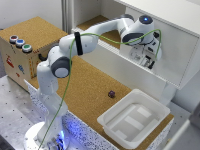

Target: Push the door to the left side

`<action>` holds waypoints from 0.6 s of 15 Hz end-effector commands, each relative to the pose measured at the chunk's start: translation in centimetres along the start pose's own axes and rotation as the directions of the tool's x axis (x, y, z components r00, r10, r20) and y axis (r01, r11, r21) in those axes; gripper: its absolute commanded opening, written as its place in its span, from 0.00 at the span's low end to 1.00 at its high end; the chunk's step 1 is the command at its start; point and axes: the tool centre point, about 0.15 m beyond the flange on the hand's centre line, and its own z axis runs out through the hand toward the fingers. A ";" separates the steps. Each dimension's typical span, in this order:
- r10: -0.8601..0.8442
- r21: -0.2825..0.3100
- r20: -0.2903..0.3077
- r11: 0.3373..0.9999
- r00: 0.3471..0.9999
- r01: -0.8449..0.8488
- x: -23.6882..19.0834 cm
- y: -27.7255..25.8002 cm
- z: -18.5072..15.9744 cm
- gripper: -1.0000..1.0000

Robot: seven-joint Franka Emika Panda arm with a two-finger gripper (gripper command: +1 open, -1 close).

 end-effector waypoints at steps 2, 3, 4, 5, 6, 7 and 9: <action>-0.039 0.084 0.050 0.996 0.998 0.034 3.7 0.1 -0.4 1.00; -0.043 0.063 0.044 0.997 0.998 0.040 3.8 -0.4 -0.4 1.00; -0.042 0.061 0.050 0.997 0.998 0.039 4.0 -0.7 -0.3 1.00; -0.044 0.046 0.053 0.998 0.998 0.041 4.1 -1.0 -0.2 1.00; -0.030 0.039 0.046 0.999 0.998 0.028 4.3 -1.1 -0.4 1.00; -0.017 0.036 0.043 0.999 0.999 0.015 4.5 -1.2 -0.4 1.00; -0.003 0.031 0.043 1.000 0.999 0.001 4.7 -1.5 0.0 1.00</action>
